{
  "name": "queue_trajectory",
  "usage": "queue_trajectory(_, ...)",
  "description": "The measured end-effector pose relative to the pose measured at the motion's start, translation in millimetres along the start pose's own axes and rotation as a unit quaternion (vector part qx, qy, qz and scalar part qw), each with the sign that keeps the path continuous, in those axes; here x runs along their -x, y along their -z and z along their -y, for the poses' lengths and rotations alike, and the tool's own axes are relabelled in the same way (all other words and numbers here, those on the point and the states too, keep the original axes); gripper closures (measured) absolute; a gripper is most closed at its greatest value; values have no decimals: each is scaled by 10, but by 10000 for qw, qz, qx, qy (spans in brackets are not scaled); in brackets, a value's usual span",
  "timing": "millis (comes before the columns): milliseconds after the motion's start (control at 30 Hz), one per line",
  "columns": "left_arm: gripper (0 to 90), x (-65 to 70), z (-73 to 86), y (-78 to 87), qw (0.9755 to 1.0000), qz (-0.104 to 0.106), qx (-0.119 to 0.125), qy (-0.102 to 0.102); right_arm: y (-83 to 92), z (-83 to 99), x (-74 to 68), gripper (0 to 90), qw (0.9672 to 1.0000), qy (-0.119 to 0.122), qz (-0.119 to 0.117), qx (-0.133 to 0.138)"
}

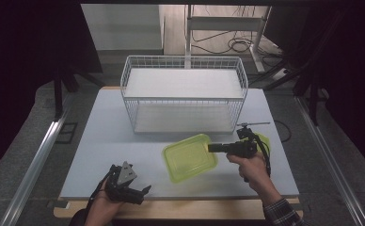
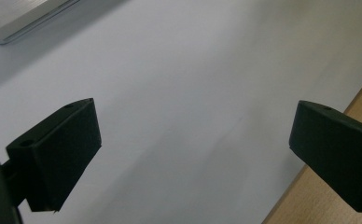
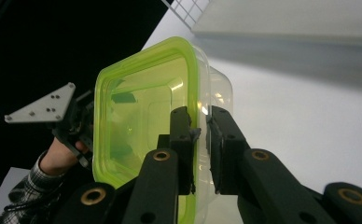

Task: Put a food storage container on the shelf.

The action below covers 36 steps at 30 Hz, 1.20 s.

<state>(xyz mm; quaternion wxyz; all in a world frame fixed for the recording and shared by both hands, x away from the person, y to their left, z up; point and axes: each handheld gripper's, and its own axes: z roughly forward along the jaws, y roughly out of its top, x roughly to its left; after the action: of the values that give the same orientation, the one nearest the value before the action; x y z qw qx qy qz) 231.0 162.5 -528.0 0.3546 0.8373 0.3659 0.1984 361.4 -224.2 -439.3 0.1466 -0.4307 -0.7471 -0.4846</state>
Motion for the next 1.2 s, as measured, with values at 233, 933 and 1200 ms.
queue_trajectory(233,19,-3,-3,13,10000,21,80,24,46,-139,-50,806,9999,28,-4,112)
queue_trajectory(933,15,-15,-2,21,9999,42,141,26,233,-736,-313,805,9977,195,-10,651)
queue_trajectory(1200,15,-26,-6,51,9994,48,333,54,274,-966,-357,805,9958,244,93,878)
